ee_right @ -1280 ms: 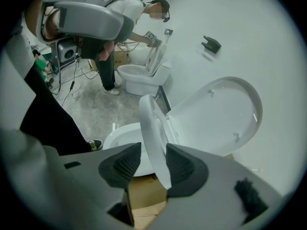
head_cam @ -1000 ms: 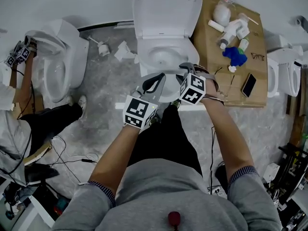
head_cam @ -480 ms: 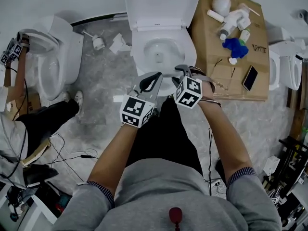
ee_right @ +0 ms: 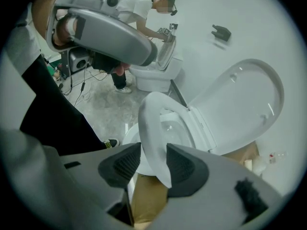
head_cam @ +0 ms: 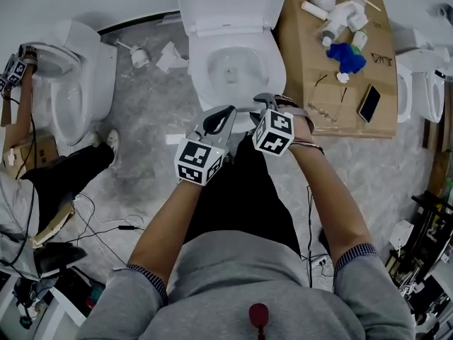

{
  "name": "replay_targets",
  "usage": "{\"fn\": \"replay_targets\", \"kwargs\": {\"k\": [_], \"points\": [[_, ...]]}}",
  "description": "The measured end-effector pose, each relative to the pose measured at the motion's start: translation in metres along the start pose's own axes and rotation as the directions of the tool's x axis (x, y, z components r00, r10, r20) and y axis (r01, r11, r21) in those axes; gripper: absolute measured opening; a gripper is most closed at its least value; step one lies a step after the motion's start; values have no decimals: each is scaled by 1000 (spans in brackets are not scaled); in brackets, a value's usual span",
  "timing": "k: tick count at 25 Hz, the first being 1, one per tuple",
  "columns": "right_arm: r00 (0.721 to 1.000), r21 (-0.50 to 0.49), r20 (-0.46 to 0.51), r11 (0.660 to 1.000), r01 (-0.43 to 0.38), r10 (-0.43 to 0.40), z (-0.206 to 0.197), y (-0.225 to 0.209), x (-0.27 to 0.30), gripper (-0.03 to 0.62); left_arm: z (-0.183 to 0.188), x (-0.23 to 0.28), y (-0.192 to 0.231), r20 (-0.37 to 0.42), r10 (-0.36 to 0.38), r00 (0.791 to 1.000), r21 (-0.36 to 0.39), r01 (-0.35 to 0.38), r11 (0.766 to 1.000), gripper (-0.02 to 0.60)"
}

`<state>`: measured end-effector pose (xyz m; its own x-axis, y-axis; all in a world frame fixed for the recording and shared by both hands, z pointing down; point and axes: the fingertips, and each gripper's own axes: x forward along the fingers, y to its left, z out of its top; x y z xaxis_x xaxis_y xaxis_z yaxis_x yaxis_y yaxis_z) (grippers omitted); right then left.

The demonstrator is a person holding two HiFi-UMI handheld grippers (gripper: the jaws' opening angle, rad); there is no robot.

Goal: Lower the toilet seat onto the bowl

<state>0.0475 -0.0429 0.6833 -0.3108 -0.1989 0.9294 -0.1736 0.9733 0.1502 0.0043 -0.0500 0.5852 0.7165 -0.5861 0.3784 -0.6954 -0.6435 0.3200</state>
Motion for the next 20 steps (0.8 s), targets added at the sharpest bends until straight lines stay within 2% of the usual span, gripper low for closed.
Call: {"fn": "replay_targets", "kwargs": {"k": [20], "points": [[998,63,-36,997,-53,55,-24,49,45,178,-70,-14,14,-40,27,999,-59,-30,998,8]]}}
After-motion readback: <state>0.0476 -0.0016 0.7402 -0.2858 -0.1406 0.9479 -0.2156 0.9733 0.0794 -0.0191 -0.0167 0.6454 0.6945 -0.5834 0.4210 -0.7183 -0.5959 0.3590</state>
